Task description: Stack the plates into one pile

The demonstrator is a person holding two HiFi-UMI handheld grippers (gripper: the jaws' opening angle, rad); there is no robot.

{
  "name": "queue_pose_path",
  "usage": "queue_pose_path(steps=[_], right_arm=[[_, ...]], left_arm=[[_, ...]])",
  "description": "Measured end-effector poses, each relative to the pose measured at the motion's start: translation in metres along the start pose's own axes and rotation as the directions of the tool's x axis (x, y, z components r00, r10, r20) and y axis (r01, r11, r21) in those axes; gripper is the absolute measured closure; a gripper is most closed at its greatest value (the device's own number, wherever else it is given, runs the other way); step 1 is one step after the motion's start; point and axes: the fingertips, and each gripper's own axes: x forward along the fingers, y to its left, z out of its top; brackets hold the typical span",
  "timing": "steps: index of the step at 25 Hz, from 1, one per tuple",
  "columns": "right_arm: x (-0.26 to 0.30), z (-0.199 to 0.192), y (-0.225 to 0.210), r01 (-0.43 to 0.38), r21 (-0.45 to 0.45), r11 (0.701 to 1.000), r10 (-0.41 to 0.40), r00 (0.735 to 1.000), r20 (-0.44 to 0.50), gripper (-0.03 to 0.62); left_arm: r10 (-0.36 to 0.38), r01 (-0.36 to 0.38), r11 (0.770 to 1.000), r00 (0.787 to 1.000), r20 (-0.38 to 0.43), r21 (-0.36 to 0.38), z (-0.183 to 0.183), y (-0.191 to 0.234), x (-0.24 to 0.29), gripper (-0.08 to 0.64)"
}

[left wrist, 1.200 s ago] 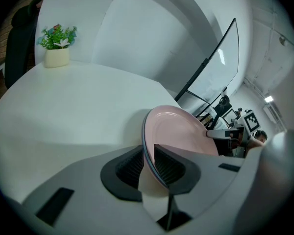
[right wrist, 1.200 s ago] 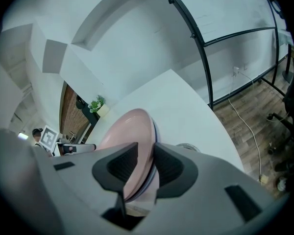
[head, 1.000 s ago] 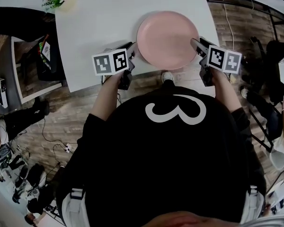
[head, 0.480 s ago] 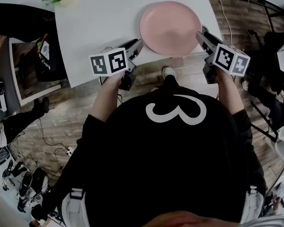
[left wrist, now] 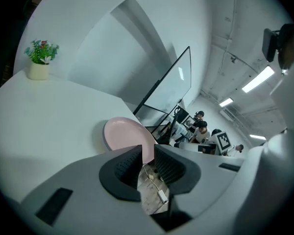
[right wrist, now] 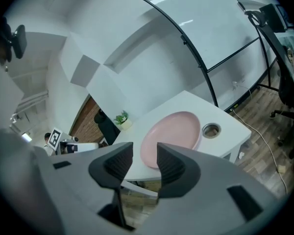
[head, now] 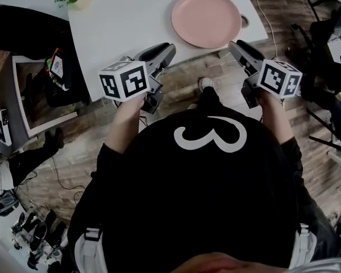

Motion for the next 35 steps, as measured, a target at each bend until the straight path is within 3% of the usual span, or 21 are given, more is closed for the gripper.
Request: queue_pose_path(steps=[4, 9, 13, 23, 35], right_arm=[[-0.014, -0.011, 0.032, -0.041, -0.011, 0.999, 0.041, 0.999, 0.017, 0.462], [-0.03, -0.017, 0.068, -0.114, -0.039, 0.993, 0.115, 0.993, 0.026, 0.514], [-0.045, -0.016, 0.08, -0.163, -0.055, 0.985, 0.165, 0.985, 0.04, 0.546], [-0.11, -0.046, 0.08, -0.285, -0.054, 0.957, 0.288, 0.957, 0.043, 0.568], [-0.122, -0.036, 0.105, -0.308, -0.111, 0.945, 0.311, 0.95, 0.011, 0.569]], left_arm=[[-0.065, 0.064, 0.996, 0.998, 0.016, 0.066, 0.002, -0.027, -0.019, 0.489], [-0.153, 0.152, 0.974, 0.988, -0.007, 0.165, -0.008, -0.065, -0.035, 0.511], [-0.19, 0.185, 0.964, 0.982, 0.007, 0.189, -0.01, -0.089, -0.04, 0.527], [-0.158, 0.153, 0.959, 0.987, 0.003, 0.238, -0.057, -0.148, -0.024, 0.538], [-0.175, 0.163, 0.943, 0.985, 0.014, 0.291, -0.047, -0.184, -0.038, 0.538]])
